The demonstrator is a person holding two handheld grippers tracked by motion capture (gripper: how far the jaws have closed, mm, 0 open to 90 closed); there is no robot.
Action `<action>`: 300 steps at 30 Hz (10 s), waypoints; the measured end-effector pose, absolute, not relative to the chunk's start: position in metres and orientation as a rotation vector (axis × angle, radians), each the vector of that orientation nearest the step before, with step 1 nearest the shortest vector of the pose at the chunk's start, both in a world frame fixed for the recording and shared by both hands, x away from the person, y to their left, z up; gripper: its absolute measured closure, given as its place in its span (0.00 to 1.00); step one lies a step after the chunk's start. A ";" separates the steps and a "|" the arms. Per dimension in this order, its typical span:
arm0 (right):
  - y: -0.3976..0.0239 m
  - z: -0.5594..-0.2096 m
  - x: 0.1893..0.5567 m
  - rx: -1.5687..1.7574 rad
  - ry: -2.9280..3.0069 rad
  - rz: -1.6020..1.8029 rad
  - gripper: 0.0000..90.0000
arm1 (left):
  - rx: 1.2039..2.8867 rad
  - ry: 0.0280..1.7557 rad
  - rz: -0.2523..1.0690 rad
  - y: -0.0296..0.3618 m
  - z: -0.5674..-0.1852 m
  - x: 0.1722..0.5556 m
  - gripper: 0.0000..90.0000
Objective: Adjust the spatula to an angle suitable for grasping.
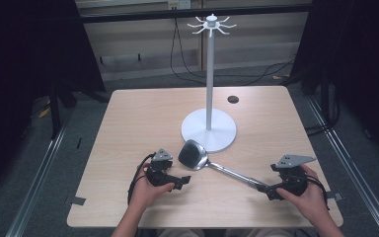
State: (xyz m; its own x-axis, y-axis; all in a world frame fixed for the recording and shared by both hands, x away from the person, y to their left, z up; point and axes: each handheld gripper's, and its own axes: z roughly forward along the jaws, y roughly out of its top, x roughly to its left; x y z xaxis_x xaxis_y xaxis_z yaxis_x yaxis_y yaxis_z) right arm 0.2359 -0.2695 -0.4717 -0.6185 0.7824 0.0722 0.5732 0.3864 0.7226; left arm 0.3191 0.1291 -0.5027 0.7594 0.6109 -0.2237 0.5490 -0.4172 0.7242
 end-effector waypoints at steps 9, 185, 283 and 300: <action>-0.260 -0.467 0.233 1.157 2.399 1.116 0.15 | 2.120 0.864 0.094 0.129 -0.503 0.318 0.04; -0.238 -0.484 0.271 1.217 2.294 1.164 0.24 | 2.126 0.966 0.163 0.181 -0.477 0.299 0.06; -0.255 -0.482 0.272 1.304 2.291 1.224 0.21 | 2.765 0.202 0.039 0.011 -0.461 0.383 0.84; -0.252 -0.486 0.271 1.279 2.338 1.183 0.12 | 2.480 0.345 0.087 0.031 -0.429 0.370 0.84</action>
